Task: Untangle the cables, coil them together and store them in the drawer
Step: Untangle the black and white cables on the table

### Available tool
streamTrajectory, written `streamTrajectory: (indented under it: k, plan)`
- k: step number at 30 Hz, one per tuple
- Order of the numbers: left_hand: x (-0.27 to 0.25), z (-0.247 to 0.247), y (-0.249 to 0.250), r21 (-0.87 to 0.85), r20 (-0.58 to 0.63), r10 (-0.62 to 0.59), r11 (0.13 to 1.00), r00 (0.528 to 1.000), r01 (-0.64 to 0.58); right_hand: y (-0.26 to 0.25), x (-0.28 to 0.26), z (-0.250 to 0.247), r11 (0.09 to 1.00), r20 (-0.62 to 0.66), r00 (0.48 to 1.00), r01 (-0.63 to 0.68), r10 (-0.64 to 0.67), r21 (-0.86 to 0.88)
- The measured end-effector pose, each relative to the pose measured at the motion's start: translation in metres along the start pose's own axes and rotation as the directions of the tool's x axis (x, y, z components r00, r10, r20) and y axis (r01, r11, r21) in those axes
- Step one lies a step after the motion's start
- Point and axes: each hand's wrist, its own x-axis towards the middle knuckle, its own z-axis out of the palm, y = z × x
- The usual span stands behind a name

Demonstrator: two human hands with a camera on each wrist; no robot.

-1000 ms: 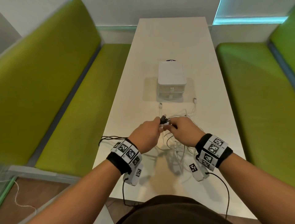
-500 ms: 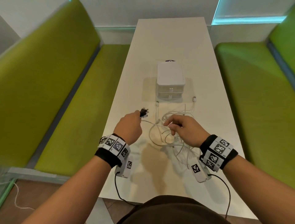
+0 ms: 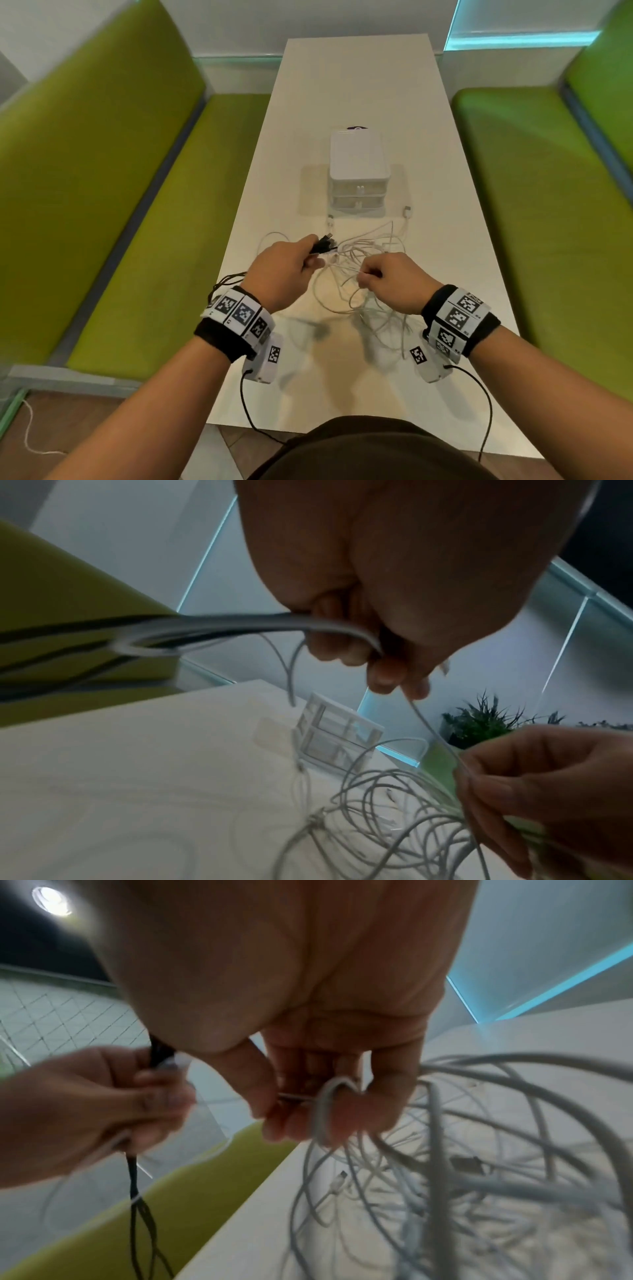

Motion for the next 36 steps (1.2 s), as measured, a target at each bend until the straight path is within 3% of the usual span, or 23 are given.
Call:
streamTrajectory:
  k: [4,6,9,11,13,15,18,21,24,27,29,31,32,36]
  plan:
    - [-0.002,0.005,-0.003,0.360,0.118,-0.193,0.923,0.974,0.139,-0.015,-0.003,0.003,0.999,0.028,0.999,0.046,-0.046,-0.024]
    - [-0.002,0.009,0.005,0.415,0.113,-0.181,0.902,0.977,0.119,-0.023,-0.002,0.006,0.994,0.031,0.997,0.068,-0.066,-0.080]
    - [-0.004,0.016,0.019,0.210,0.084,-0.015,0.978,0.996,-0.003,-0.025,0.004,0.009,0.985,0.069,0.995,0.078,-0.069,-0.153]
    - [-0.006,0.016,0.027,0.044,0.090,0.020,0.999,0.996,-0.024,-0.022,0.004,0.012,0.988,0.068,0.995,0.082,-0.074,-0.128]
    - [-0.003,0.012,0.023,-0.084,0.096,-0.048,0.995,0.994,0.056,-0.021,0.001,0.017,0.994,0.038,0.995,0.097,-0.095,-0.041]
    - [0.002,0.004,0.014,-0.135,0.148,-0.101,0.983,0.984,0.121,-0.019,-0.003,0.021,0.992,-0.081,0.991,0.113,-0.108,0.058]
    - [0.004,-0.001,0.012,-0.236,0.159,-0.068,0.966,0.985,0.105,-0.018,-0.005,0.015,0.967,-0.229,0.966,0.164,-0.118,0.194]
    - [0.001,-0.008,0.012,-0.444,-0.002,-0.064,0.894,0.998,0.057,-0.013,-0.001,0.004,0.991,-0.142,0.983,0.127,-0.119,0.050]
    - [0.001,-0.021,0.003,-0.599,-0.086,-0.181,0.795,0.980,0.094,-0.001,0.004,0.000,0.999,-0.050,0.999,0.018,-0.021,-0.051]
    - [-0.001,-0.018,-0.010,-0.454,-0.029,-0.237,0.869,0.971,0.199,0.005,0.007,0.003,1.000,-0.070,0.998,0.007,-0.008,-0.008]
    - [-0.001,-0.012,-0.018,-0.163,0.011,-0.287,0.944,0.958,0.285,0.003,0.008,0.004,0.999,-0.155,0.988,0.031,-0.027,0.027]
    - [-0.002,-0.007,-0.022,0.162,0.051,-0.341,0.930,0.939,0.329,0.000,0.010,0.005,0.995,-0.172,0.984,0.055,-0.039,0.087]
    - [-0.002,-0.003,-0.020,0.220,0.055,-0.314,0.930,0.948,0.296,-0.001,0.011,0.007,0.994,-0.159,0.986,0.061,-0.045,0.096]
    - [-0.005,0.014,0.013,0.017,0.087,-0.031,0.999,0.996,0.029,-0.005,0.014,0.015,0.994,-0.147,0.983,0.109,-0.113,-0.032]
